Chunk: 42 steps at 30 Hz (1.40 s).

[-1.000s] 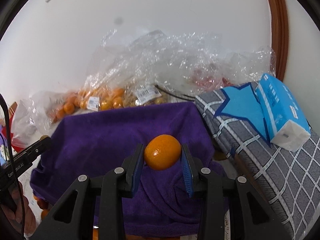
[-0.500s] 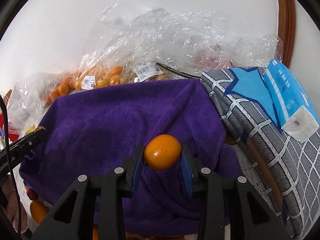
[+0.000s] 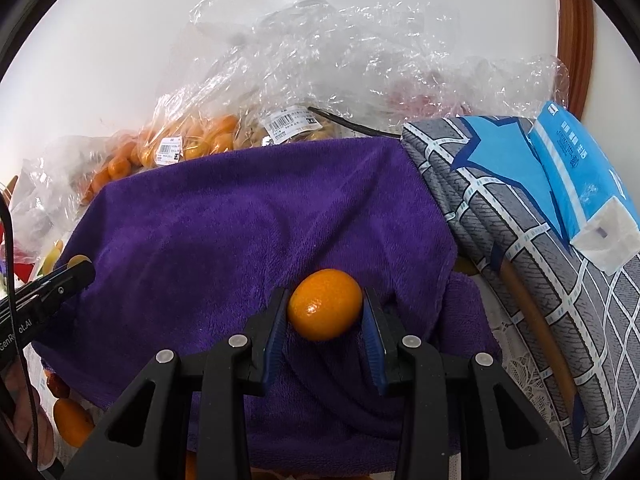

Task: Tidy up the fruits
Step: 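Open the right gripper to drop the orange while the left releases its fruit onto the towel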

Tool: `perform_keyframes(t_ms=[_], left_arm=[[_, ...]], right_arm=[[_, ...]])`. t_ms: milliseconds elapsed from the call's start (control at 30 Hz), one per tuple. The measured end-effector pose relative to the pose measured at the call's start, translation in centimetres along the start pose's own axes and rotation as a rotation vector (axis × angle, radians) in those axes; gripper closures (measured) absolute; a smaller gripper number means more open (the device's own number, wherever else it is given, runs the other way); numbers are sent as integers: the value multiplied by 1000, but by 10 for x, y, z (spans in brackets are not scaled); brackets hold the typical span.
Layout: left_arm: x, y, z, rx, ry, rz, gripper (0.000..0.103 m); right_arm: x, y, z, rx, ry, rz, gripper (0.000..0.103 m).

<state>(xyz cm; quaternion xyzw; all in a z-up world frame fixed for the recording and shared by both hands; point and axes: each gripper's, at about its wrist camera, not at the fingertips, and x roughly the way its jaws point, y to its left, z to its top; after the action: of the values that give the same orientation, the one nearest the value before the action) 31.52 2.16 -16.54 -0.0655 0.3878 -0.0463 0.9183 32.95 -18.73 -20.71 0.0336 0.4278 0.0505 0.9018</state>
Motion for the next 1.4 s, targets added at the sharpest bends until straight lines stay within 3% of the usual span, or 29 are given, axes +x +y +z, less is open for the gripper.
perform_keyframes(t_ms=[367, 433, 500, 667, 800, 1200, 1400], left_arm=[[4, -2, 0, 8, 14, -2, 77], [4, -2, 0, 7, 17, -8, 77], [4, -2, 0, 5, 17, -14, 77], [2, -2, 0, 4, 13, -30, 77], [-3, -1, 1, -4, -2, -49, 76], [-31, 4, 9, -37, -102, -103, 64], [-42, 7, 13, -46, -144, -109, 64]], right_arm=[[-2, -3, -1, 7, -9, 1, 67], [-4, -4, 0, 15, -16, 6, 63], [-8, -5, 0, 22, -28, 6, 49], [-19, -5, 1, 19, -69, -7, 39], [-25, -2, 0, 2, -98, -39, 39], [-75, 2, 9, 34, -188, -16, 39], [-105, -11, -9, 49, -158, -30, 39]])
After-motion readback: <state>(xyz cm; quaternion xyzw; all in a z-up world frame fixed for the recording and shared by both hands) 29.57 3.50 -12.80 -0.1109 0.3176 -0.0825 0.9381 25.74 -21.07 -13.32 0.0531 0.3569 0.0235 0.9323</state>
